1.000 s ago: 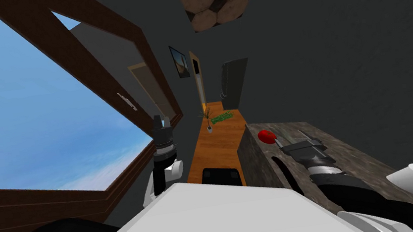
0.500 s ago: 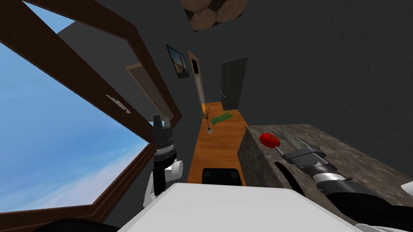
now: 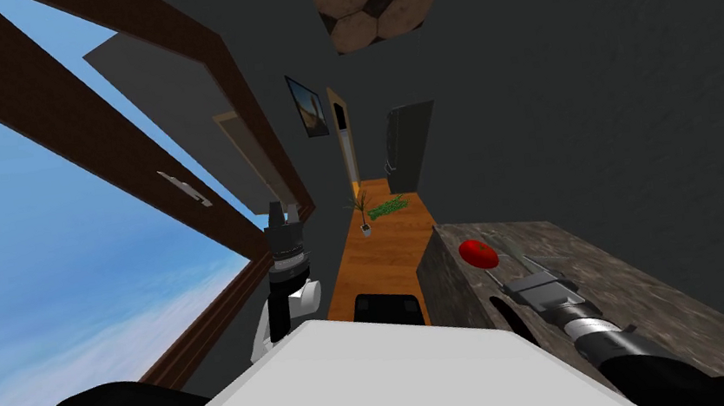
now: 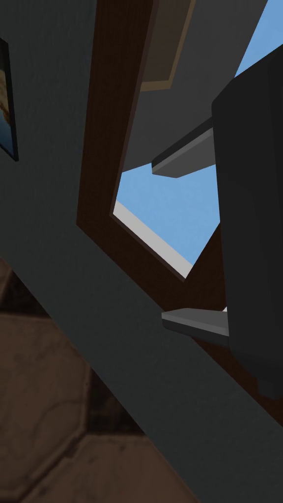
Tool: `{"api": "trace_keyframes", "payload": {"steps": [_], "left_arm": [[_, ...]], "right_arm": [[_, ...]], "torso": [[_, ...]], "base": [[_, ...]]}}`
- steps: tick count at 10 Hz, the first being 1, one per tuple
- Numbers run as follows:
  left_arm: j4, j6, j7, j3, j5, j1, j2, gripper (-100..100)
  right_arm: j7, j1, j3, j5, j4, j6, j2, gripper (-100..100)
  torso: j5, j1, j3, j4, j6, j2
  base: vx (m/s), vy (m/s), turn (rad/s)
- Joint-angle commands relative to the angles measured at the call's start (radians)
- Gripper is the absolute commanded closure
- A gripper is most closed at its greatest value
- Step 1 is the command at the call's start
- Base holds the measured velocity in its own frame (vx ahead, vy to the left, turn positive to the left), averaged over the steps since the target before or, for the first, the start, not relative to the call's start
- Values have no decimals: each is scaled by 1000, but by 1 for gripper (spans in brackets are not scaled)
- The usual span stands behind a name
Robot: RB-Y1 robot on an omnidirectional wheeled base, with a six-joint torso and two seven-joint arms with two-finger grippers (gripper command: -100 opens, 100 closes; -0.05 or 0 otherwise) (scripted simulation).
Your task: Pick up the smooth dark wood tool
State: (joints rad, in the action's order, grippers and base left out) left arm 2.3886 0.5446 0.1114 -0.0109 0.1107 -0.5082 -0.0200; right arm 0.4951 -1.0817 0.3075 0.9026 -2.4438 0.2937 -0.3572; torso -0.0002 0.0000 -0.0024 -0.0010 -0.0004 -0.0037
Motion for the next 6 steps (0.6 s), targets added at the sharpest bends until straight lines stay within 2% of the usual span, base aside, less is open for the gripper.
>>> {"api": "trace_keyframes", "payload": {"steps": [1,2,3,5,6], "left_arm": [[0,0,0,0,0,0,0,0],[0,0,0,0,0,0,0,0],[0,0,0,0,0,0,0,0],[0,0,0,0,0,0,0,0],[0,0,0,0,0,0,0,0]], "right_arm": [[46,-36,18,38,7,50,-18,-100],[46,-36,18,38,7,75,-18,-100],[89,-73,34,74,17,107,-38,-100],[90,-73,34,74,17,131,-38,-100],[135,-109,49,110,28,170,-58,-100]], "torso": [[0,0,0,0,0,0],[0,0,0,0,0,-1],[0,0,0,0,0,-1],[0,1,-1,0,0,-2],[0,0,0,0,0,1]], "base": [[72,-1,-34],[76,-8,-25],[108,-2,-55],[64,0,-8],[63,-11,-53]]}}
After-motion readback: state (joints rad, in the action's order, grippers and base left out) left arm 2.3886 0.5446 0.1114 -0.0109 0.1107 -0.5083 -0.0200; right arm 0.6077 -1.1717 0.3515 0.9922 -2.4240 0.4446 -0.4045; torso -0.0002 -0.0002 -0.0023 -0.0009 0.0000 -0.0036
